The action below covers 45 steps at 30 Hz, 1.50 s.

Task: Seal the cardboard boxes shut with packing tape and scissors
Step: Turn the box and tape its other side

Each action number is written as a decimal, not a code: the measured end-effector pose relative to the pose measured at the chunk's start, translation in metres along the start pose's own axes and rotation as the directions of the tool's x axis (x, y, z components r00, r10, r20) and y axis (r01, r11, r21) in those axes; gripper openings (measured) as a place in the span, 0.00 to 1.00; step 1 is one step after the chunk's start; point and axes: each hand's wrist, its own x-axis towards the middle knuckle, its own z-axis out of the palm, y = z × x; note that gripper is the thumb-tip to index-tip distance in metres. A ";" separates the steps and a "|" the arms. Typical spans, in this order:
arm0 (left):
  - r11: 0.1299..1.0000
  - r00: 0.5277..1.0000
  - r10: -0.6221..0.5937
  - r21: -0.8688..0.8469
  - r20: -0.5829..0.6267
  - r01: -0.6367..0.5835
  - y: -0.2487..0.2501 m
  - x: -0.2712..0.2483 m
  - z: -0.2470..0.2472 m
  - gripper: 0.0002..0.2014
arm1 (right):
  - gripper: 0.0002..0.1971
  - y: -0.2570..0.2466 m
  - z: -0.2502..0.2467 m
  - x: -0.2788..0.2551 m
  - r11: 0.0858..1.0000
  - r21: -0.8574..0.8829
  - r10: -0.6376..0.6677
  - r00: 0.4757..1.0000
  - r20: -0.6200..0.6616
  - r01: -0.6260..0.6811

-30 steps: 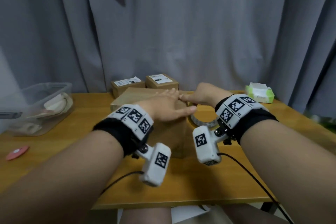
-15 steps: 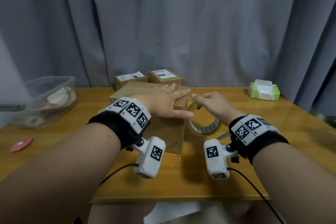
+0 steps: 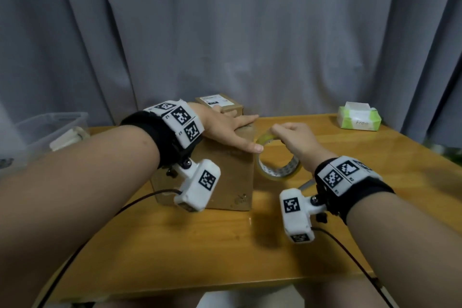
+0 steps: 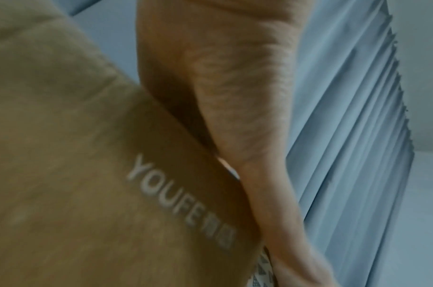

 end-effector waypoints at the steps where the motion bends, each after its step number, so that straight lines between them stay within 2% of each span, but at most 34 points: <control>1: 0.999 1.000 -0.004 0.040 0.023 0.003 0.002 -0.001 -0.007 0.52 | 0.19 0.000 -0.001 0.002 1.000 -0.007 -0.004 1.000 0.017 0.004; 5: 0.992 0.998 0.002 0.124 0.070 -0.010 0.005 0.010 -0.020 0.54 | 0.17 0.006 -0.007 0.005 1.000 -0.003 0.007 0.997 0.080 -0.007; 8: 0.999 0.999 0.037 0.006 0.010 -0.037 0.004 0.020 -0.009 0.48 | 0.15 0.016 -0.009 0.009 0.997 0.069 0.017 0.997 0.078 -0.023; 12: 0.983 0.988 0.050 -0.166 -0.148 -0.074 -0.001 0.017 0.005 0.44 | 0.17 0.024 -0.010 0.014 0.984 0.176 0.029 1.000 0.012 -0.030; 16: 0.980 0.950 0.055 -0.167 -0.307 -0.111 0.001 0.003 0.012 0.45 | 0.13 0.029 -0.009 0.006 0.963 0.264 -0.026 0.993 -0.118 0.057; 20: 0.959 0.924 0.021 -0.254 -0.381 -0.126 -0.005 -0.014 0.011 0.44 | 0.13 -0.001 -0.012 0.002 0.954 0.211 -0.171 0.964 -0.202 0.213; 22: 0.942 0.882 -0.007 -0.299 -0.470 -0.152 -0.011 -0.021 0.009 0.45 | 0.15 -0.034 -0.016 0.005 0.939 0.157 -0.266 0.934 -0.237 0.307; 25: 0.874 0.771 -0.093 -0.422 -0.630 -0.240 -0.018 -0.032 0.011 0.43 | 0.15 -0.089 -0.025 0.013 0.892 0.067 -0.417 0.872 -0.256 0.446; 28: 0.688 0.655 -0.194 -0.577 -0.730 -0.440 -0.017 -0.037 0.023 0.37 | 0.17 -0.125 -0.027 0.019 0.866 -0.021 -0.481 0.821 -0.307 0.500; 30: 0.576 0.612 -0.241 -0.618 -0.754 -0.535 -0.012 -0.033 0.035 0.37 | 0.18 -0.133 -0.021 0.022 0.885 -0.035 -0.451 0.839 -0.303 0.463; 31: 0.541 0.613 -0.248 -0.632 -0.750 -0.555 -0.012 -0.027 0.042 0.39 | 0.18 -0.135 -0.017 0.023 0.898 -0.043 -0.432 0.857 -0.282 0.438; 33: 0.513 0.649 -0.247 -0.665 -0.719 -0.542 -0.017 -0.018 0.058 0.39 | 0.17 -0.137 -0.008 0.024 0.911 -0.076 -0.411 0.888 -0.205 0.404; 35: 0.544 0.696 -0.218 -0.678 -0.684 -0.495 -0.029 -0.023 0.065 0.38 | 0.16 -0.141 0.003 0.024 0.915 -0.110 -0.399 0.909 -0.118 0.387; 37: 0.663 0.732 -0.161 -0.622 -0.662 -0.417 -0.045 -0.029 0.064 0.44 | 0.16 -0.147 0.016 0.025 0.907 -0.196 -0.386 0.922 -0.031 0.373; 39: 0.810 0.732 -0.102 -0.484 -0.674 -0.332 -0.055 -0.035 0.057 0.49 | 0.16 -0.154 0.032 0.025 0.878 -0.302 -0.371 0.927 0.062 0.371; 40: 0.854 0.722 -0.068 -0.414 -0.689 -0.314 -0.055 -0.039 0.051 0.45 | 0.16 -0.156 0.040 0.025 0.855 -0.354 -0.368 0.925 0.099 0.378; 41: 0.863 0.722 -0.046 -0.392 -0.691 -0.320 -0.051 -0.042 0.045 0.35 | 0.16 -0.159 0.047 0.024 0.827 -0.409 -0.369 0.921 0.123 0.386; 43: 0.856 0.770 -0.039 -0.420 -0.636 -0.303 -0.041 -0.047 0.035 0.13 | 0.16 -0.164 0.056 0.025 0.772 -0.500 -0.376 0.916 0.140 0.393; 44: 0.848 0.795 -0.037 -0.439 -0.606 -0.296 -0.038 -0.047 0.033 0.09 | 0.17 -0.166 0.059 0.025 0.757 -0.524 -0.374 0.916 0.144 0.392; 45: 0.847 0.810 -0.035 -0.447 -0.586 -0.287 -0.037 -0.045 0.032 0.10 | 0.17 -0.168 0.060 0.026 0.752 -0.533 -0.368 0.918 0.148 0.388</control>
